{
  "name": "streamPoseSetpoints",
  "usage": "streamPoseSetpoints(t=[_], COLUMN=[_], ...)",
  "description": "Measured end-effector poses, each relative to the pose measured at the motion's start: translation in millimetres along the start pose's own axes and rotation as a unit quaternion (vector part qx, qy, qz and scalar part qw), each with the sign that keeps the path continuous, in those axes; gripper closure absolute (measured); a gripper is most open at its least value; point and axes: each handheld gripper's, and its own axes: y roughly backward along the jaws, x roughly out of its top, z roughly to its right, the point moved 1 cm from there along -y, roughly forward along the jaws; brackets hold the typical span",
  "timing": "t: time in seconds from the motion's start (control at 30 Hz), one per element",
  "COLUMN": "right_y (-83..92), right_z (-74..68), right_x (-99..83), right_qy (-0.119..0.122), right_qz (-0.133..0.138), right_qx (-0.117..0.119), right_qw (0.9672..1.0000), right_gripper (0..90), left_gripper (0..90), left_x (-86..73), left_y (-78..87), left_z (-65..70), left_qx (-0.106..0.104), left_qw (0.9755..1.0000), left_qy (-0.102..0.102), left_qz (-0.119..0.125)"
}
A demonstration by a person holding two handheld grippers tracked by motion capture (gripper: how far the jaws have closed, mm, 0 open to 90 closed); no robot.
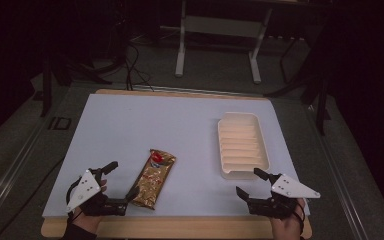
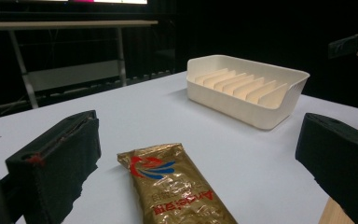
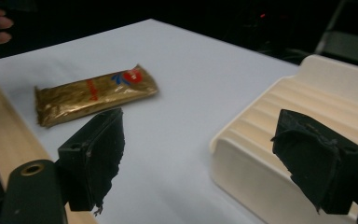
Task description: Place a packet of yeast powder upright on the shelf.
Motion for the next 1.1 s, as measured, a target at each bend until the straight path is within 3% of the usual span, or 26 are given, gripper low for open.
streamPoseSetpoints(t=[0.27, 0.4, 0.5, 0.53, 0.63, 0.73, 0.83, 0.97, 1.1], right_y=[-2.0, -1.8, 0.4, 0.7, 1.7, 0.4, -0.4, -1.5, -0.6], right_z=[-3.0, -4.4, -7.9, -9.7, -13.5, -17.2, -21.6, -26.4, -25.8], right_x=[0.6, 1.6, 4.6, 5.9, 8.4, 10.0, 11.0, 11.5, 12.7], right_qy=[0.02, 0.012, 0.011, 0.018, 0.029, 0.032, 0.038, 0.044, 0.036], right_qz=[0.003, -0.011, -0.005, -0.006, 0.001, 0.005, 0.009, 0.01, 0.014], right_qx=[-0.008, -0.005, 0.004, 0.006, 0.016, 0.022, 0.033, 0.037, 0.037], right_qw=[0.9998, 0.9999, 0.9999, 0.9998, 0.9995, 0.9992, 0.9987, 0.9983, 0.9986], right_gripper=[13.4, 13.7, 13.7, 13.6, 11.6, 10.8, 10.8, 11.1, 11.6], left_gripper=[0.6, 0.6, 0.6, 0.6, 0.6, 0.5, 0.5, 0.5, 0.5], left_x=[1.3, 4.3, 9.7, 9.7, 17.5, 22.3, 26.7, 36.4, 45.3], left_y=[1.3, 2.0, 2.9, 2.9, 2.1, 0.4, -6.5, -13.9, -21.2], left_z=[6.5, 10.2, 9.7, 9.7, 10.1, 10.3, 10.5, 9.5, 5.7], left_qx=[-0.025, -0.038, -0.051, -0.051, -0.046, -0.065, -0.078, -0.092, -0.091], left_qw=[0.9996, 0.9991, 0.9984, 0.9984, 0.9987, 0.9973, 0.995, 0.9932, 0.9931], left_qy=[-0.016, -0.015, 0.024, 0.024, 0.006, -0.003, -0.013, -0.011, -0.006], left_qz=[0.0, 0.011, 0.008, 0.008, -0.022, -0.034, -0.061, -0.071, -0.074])
